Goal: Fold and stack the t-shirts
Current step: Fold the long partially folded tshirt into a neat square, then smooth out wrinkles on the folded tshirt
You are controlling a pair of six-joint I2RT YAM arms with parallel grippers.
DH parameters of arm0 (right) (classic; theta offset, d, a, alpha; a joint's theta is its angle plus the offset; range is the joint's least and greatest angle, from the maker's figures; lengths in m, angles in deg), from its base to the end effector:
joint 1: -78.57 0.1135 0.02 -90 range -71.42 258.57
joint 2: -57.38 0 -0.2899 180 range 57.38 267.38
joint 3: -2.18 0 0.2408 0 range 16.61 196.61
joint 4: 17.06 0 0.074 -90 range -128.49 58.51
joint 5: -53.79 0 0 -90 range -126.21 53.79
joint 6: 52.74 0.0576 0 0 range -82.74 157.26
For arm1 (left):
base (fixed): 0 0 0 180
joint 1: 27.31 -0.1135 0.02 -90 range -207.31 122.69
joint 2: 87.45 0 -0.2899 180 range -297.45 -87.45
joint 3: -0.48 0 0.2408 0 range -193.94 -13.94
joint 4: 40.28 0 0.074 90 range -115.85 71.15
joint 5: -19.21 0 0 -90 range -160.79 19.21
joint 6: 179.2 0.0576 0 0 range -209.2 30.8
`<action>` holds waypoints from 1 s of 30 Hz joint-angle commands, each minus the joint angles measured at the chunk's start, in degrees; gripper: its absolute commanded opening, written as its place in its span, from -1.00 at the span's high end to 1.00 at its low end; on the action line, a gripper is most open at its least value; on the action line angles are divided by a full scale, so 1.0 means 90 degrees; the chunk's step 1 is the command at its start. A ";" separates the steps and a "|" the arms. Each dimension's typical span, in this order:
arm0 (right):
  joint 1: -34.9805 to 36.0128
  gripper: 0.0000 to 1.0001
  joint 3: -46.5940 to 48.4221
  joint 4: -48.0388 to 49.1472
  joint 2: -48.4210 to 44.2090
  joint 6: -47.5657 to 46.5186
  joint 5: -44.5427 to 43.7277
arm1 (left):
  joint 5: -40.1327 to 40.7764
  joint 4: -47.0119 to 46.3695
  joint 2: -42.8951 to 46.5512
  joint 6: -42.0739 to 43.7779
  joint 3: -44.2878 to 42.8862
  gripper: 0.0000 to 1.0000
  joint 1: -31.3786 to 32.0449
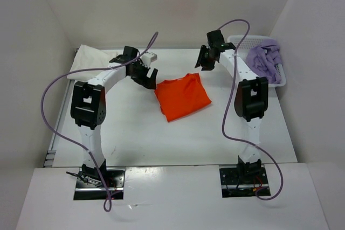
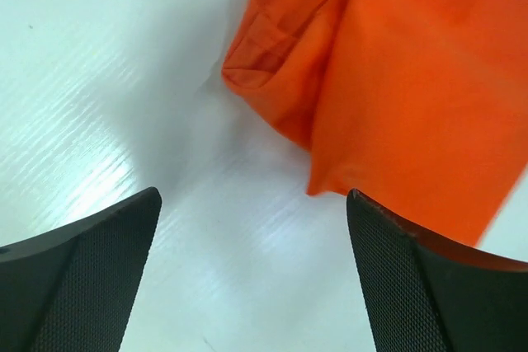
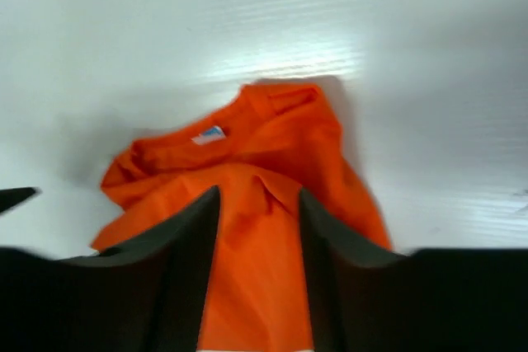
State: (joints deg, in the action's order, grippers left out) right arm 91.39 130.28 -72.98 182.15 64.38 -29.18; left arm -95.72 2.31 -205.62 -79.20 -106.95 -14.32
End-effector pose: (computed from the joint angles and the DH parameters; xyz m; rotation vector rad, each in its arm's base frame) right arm 0.4912 0.1190 0.2614 0.2631 2.5204 0.4392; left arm 0.4514 -0.1290 0.2229 0.6664 2.3730 -0.5645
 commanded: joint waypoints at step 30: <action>0.0441 0.31 -0.1087 0.1173 0.0014 -0.0825 -0.0009 | -0.1420 0.0211 -0.0903 -0.0564 -0.0788 -0.15 0.0041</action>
State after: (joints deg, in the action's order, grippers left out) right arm 95.00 120.11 -65.03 182.26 57.64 -29.34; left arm -105.60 4.76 -211.96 -83.59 -111.19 -13.97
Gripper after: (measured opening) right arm 0.379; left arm 0.593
